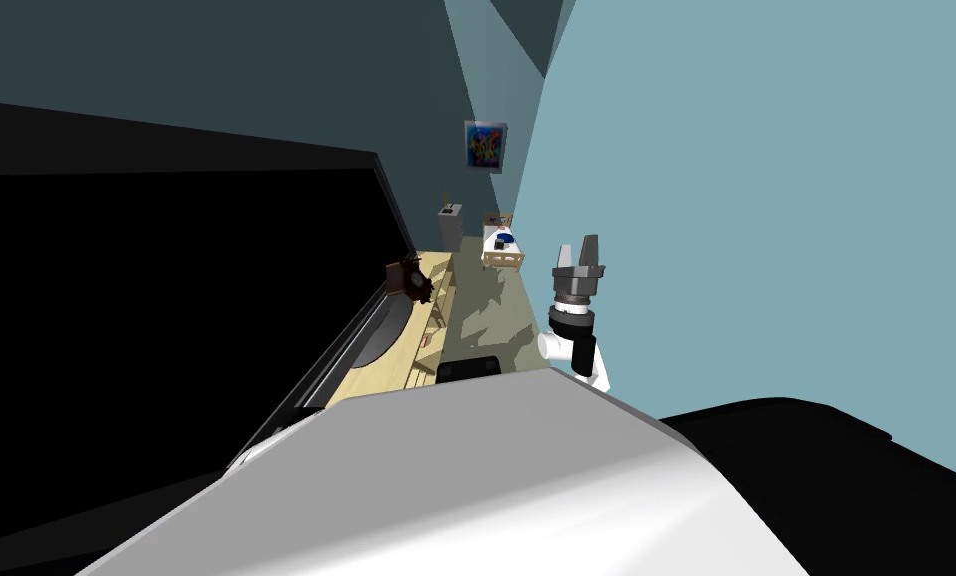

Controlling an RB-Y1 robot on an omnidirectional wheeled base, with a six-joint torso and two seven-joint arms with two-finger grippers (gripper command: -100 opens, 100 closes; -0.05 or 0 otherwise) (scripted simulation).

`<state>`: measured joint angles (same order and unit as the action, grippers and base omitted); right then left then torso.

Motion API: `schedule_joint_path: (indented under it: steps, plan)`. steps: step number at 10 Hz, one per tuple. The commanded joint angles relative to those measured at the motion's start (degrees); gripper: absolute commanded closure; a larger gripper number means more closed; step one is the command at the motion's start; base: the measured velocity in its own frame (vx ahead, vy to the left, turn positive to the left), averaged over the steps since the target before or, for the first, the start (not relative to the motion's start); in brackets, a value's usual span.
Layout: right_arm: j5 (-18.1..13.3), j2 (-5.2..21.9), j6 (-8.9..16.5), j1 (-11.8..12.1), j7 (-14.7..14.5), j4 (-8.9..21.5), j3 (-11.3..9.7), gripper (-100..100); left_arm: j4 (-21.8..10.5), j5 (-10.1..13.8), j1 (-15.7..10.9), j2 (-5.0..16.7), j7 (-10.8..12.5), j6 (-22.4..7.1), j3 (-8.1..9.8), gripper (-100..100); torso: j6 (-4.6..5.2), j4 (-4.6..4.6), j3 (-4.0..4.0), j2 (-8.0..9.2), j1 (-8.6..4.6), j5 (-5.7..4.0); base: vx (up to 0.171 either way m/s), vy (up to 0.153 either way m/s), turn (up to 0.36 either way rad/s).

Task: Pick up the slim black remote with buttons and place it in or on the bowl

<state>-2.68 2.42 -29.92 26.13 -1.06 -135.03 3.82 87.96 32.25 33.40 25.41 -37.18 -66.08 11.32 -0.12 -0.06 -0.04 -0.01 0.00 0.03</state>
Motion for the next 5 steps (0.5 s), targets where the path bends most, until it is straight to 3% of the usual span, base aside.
schedule_joint_path:
  steps: [1, 2, 4, 5]
  plan:
    - [0.00, 0.00, 0.00, 0.00, 0.00, 0.00, 0.00, 0, 0.00, 0.00, 0.00, 0.00, 0.00, 0.00, 0.00, 0, 0.00, 0.00, 0.00, 0.00, 0.00, 0.00, 0.000, 0.000, 0.000]
    - [0.00, 0.00, 0.00, 0.00, 0.00, 0.00, 0.00, 0, 1.75, 0.69, 0.84, 0.71, -0.41, -1.56, 0.83, 100, 0.00, 0.00, 0.00, 0.00, 0.00, 0.00, 0.014, -0.023, 0.055]
    - [0.00, 0.00, 0.00, 0.00, 0.00, 0.00, 0.00, 0, 3.84, 1.51, 1.74, 1.44, -0.74, -3.19, 1.78, 100, -0.01, -0.02, -0.04, -0.07, -0.15, -0.05, 0.026, -0.038, 0.054]
    - [0.00, 0.00, 0.00, 0.00, 0.00, 0.00, 0.00, 0, 2.77, 1.26, 1.20, 1.24, -0.65, -2.47, 1.45, 100, 0.01, -0.02, -0.05, -0.09, -0.17, -0.06, 0.011, -0.015, 0.012]
